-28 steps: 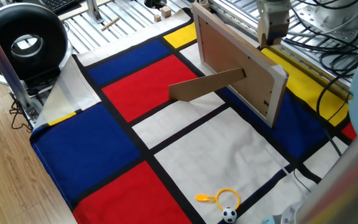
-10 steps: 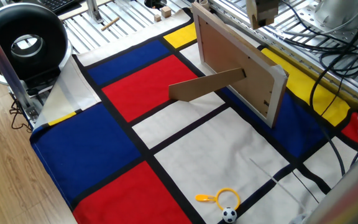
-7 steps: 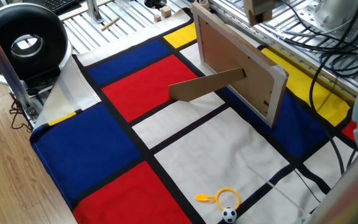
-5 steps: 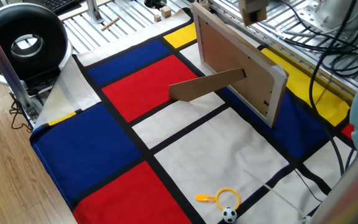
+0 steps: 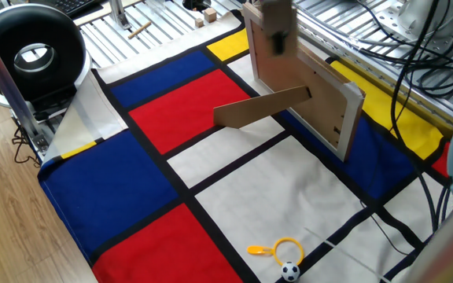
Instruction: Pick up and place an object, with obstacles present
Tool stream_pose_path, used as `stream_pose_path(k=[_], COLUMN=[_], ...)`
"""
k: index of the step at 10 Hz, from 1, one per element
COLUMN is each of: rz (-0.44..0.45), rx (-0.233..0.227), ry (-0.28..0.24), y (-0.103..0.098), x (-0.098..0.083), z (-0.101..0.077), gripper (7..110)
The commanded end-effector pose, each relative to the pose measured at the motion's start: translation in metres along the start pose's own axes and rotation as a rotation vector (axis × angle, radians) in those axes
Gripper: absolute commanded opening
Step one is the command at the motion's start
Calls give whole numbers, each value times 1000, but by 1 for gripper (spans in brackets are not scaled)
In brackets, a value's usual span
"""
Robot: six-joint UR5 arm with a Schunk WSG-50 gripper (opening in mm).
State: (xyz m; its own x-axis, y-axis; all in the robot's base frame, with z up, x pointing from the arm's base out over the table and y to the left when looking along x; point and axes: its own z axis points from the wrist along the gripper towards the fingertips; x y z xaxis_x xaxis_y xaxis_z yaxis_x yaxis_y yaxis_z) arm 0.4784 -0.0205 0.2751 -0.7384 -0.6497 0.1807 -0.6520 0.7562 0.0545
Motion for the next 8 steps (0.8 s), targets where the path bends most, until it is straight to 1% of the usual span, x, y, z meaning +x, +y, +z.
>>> stream_pose_path(k=[1, 2, 5, 6, 7, 8], rz=[116, 155, 194, 207, 214, 216], rx=[-83, -75, -41, -18, 7, 16], ry=[-48, -64, -114, -127, -136, -144], y=[47, 57, 75, 74, 68, 61], x=[-31, -40, -63, -71, -78, -87], z=[21, 37, 78, 94, 105, 114], gripper=[7, 7, 7, 7, 7, 7])
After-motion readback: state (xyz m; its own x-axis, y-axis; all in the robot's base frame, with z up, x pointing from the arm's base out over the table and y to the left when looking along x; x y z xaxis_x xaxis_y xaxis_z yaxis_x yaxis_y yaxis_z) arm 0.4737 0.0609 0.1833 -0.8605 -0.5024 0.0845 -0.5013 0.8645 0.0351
